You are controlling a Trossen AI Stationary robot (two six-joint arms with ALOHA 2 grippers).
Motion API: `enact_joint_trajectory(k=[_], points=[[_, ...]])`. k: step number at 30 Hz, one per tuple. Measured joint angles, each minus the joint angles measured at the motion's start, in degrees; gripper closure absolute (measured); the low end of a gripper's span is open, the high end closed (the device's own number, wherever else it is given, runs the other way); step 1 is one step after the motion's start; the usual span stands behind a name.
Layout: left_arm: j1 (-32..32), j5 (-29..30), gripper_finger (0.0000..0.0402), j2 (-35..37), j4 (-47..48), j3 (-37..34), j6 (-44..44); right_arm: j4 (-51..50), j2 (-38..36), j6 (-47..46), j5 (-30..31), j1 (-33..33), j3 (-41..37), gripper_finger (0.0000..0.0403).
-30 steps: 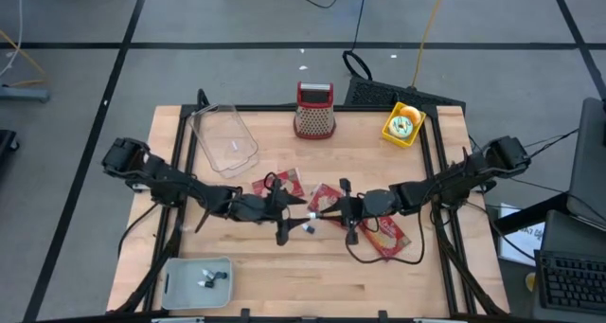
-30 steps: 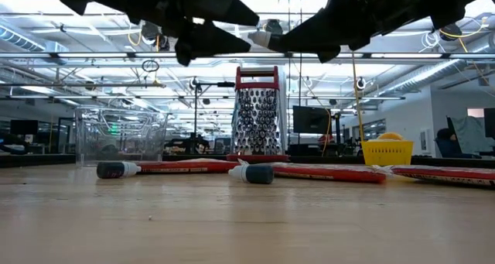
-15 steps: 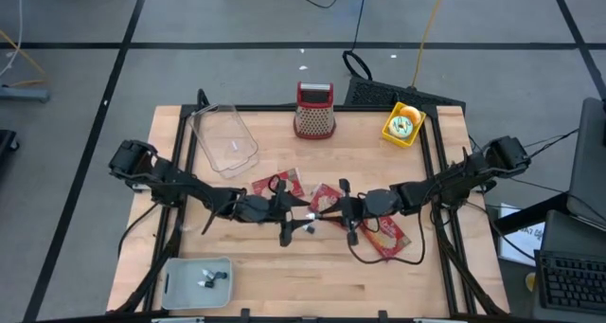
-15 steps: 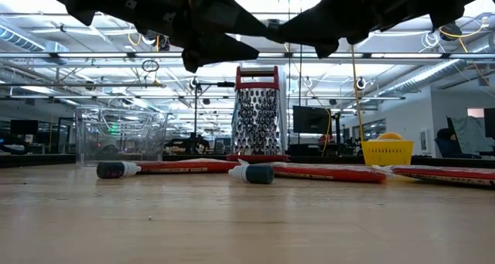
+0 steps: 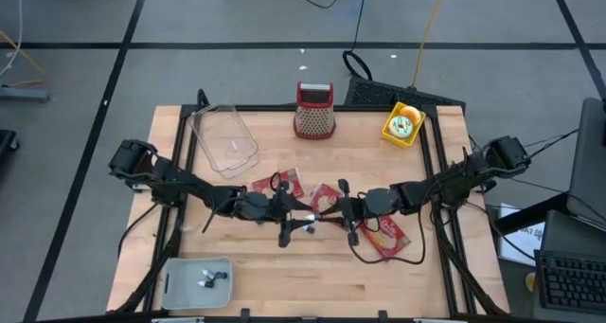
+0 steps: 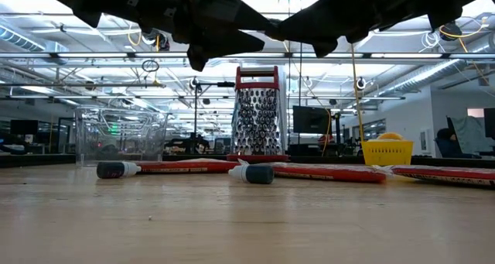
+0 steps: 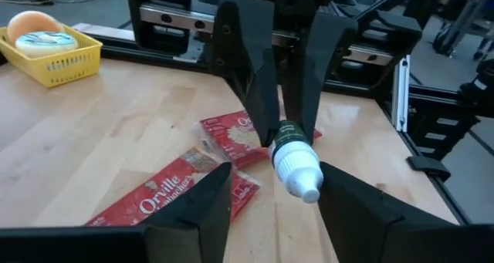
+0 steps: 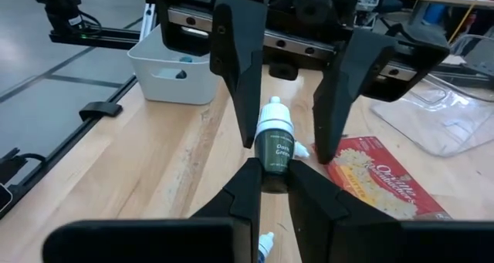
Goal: Pick & Place Food Item
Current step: Put the green food coloring bottle into the gray bin
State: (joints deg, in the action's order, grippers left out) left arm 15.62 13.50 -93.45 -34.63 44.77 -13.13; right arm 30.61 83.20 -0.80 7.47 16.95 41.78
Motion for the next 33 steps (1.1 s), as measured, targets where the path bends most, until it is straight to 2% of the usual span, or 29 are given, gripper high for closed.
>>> enact_joint_trajectory(k=[16, 19, 24, 29, 33], points=[[-0.01, -2.64, 0.0343, 0.00, -3.02, -0.07, 4.02, -0.15, -0.02, -0.02, 0.02, 0.04, 0.00, 0.0365], [-0.02, -2.63, 0.0344, 0.00, -3.03, -0.07, 4.01, -0.20, -0.02, -0.02, 0.02, 0.04, 0.00, 0.0365], [0.00, -1.68, 0.0324, 0.00, -3.17, -0.07, 3.58, -0.17, -0.02, -0.02, 0.15, 0.02, 0.00, 0.0361], [-0.04, -2.07, 0.0345, 0.94, -1.28, -0.07, 2.28, -0.90, 0.04, -4.75, 0.10, 0.00, 0.03, 0.0333], [0.42, -2.48, 0.0348, 4.32, 3.81, -0.01, 0.06, -3.52, 0.17, -5.62, -0.51, 0.07, -0.07, 0.0305]])
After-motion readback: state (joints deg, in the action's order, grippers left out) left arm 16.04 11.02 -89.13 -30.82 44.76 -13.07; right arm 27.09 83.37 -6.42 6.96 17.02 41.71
